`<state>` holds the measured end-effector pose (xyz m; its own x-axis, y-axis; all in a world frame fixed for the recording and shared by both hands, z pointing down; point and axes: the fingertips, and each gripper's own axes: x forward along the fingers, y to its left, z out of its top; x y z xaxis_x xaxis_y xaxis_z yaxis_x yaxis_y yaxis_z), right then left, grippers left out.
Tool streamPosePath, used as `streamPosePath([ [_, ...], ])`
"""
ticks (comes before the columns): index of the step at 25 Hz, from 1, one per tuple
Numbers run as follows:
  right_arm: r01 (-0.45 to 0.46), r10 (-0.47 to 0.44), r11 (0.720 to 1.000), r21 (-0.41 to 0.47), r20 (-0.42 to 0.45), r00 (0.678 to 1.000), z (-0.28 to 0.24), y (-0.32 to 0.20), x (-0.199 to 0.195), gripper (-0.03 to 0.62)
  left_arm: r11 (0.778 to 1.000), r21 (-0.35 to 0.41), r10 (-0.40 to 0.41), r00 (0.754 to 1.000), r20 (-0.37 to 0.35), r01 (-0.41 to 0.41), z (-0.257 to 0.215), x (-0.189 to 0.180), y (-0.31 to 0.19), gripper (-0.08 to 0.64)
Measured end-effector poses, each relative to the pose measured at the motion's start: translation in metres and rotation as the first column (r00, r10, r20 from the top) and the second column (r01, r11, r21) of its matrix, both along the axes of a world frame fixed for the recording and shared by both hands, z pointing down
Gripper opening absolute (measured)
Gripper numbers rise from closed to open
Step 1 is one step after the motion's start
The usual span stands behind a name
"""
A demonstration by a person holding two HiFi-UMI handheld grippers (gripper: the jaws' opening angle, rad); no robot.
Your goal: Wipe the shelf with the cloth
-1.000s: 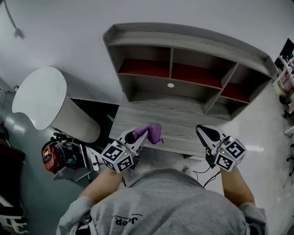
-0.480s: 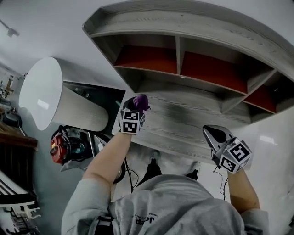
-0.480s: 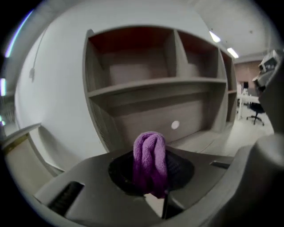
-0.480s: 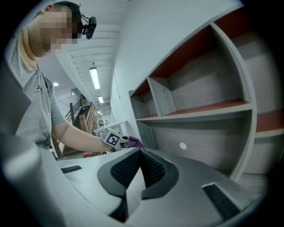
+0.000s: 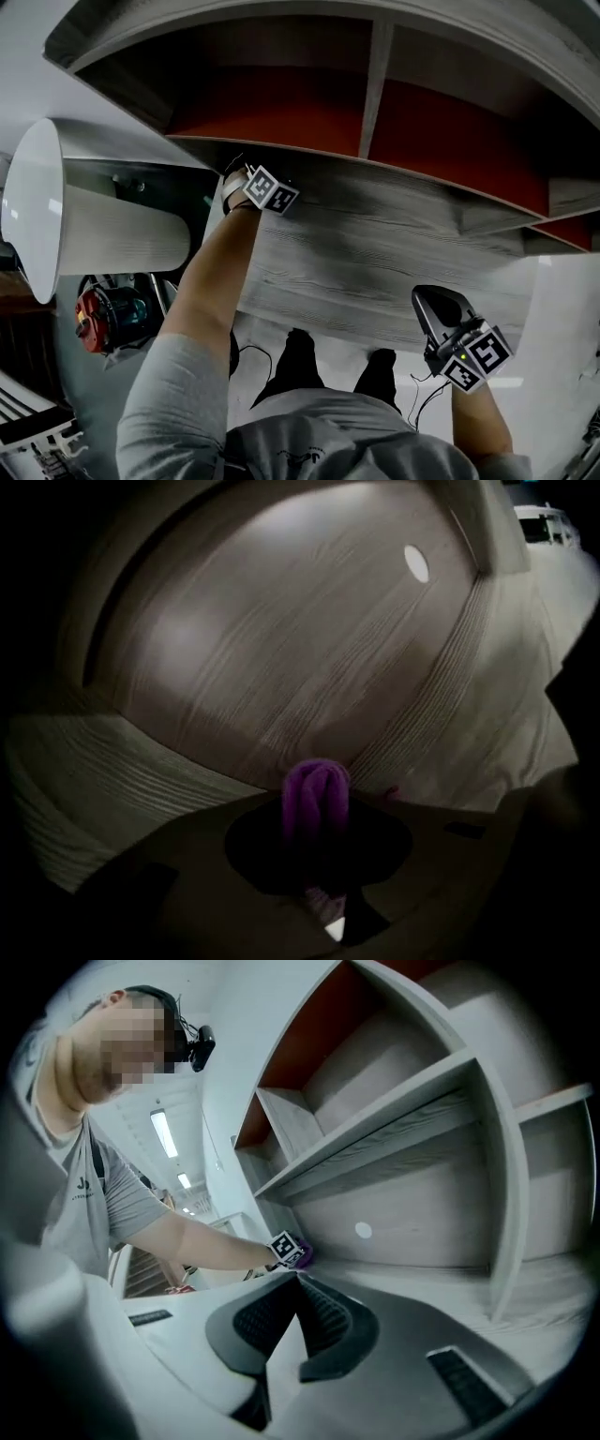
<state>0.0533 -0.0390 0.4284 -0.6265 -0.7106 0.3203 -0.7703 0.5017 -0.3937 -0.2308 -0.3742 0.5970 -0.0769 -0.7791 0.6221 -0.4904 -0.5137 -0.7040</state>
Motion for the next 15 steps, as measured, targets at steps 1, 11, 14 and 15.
streamPosePath([
  [1, -0.013, 0.013, 1.0, 0.02, -0.015, 1.0, 0.002, -0.005, 0.007, 0.021, 1.0, -0.004, -0.015, 1.0, 0.02, 0.015, 0.006, -0.002, -0.007, 0.074],
  [11, -0.104, 0.138, 0.973, 0.207, -0.156, 0.978, 0.014, -0.058, 0.076, 0.021, 0.97, -0.162, -0.188, 0.982, -0.033, 0.18, 0.057, 0.014, -0.016, 0.069],
  [14, -0.124, 0.154, 0.972, 0.199, -0.142, 0.978, 0.018, -0.048, 0.093, 0.021, 0.987, -0.155, -0.058, 0.99, -0.129, 0.038, 0.051, 0.094, 0.003, 0.071],
  [15, -0.13, 0.159, 0.972, 0.195, -0.143, 0.977, 0.019, -0.043, 0.1, 0.021, 0.988, -0.153, -0.012, 0.985, -0.171, -0.015, 0.049, 0.127, 0.013, 0.071],
])
